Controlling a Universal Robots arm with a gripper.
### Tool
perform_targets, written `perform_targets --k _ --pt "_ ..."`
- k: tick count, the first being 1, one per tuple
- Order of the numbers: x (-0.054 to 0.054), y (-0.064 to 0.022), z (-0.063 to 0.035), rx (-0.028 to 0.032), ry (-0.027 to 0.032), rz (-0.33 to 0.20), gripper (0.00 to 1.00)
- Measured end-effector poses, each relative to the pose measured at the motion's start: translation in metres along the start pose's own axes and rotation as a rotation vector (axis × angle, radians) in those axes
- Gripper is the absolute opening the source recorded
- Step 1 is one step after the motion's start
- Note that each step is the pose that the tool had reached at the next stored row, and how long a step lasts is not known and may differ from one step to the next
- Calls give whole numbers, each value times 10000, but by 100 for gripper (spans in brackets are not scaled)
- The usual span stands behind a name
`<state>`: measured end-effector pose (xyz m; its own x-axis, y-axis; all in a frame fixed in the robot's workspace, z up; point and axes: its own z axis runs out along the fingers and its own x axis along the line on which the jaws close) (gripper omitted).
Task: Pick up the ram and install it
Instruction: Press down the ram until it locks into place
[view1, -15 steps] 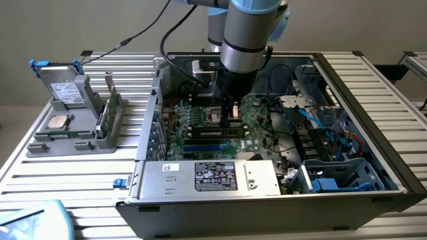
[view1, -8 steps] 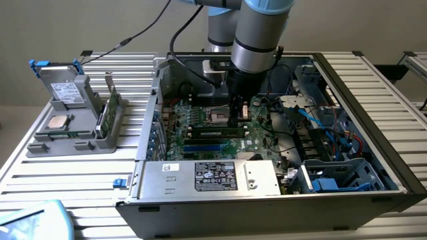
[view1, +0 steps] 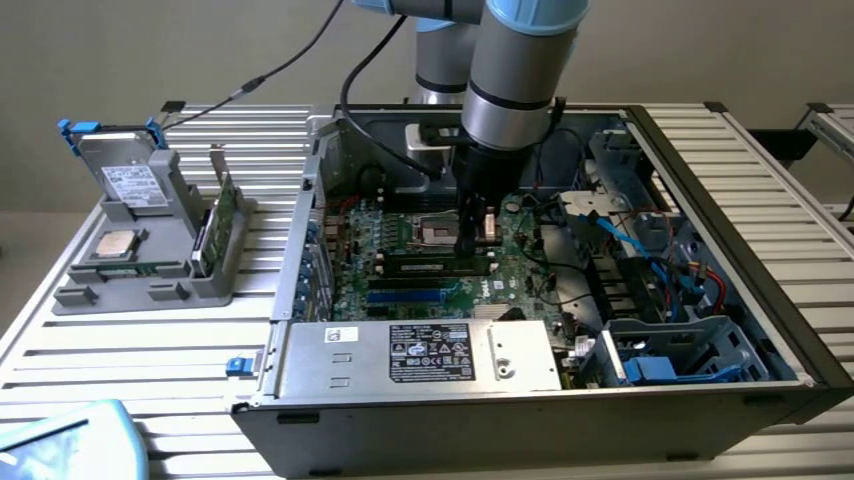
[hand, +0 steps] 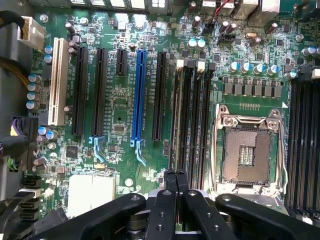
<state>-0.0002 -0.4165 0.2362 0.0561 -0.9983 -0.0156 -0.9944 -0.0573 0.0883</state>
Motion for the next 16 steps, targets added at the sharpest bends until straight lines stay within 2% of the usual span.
perform_targets --k 16 --pt "-3 -10 110 -3 5 7 10"
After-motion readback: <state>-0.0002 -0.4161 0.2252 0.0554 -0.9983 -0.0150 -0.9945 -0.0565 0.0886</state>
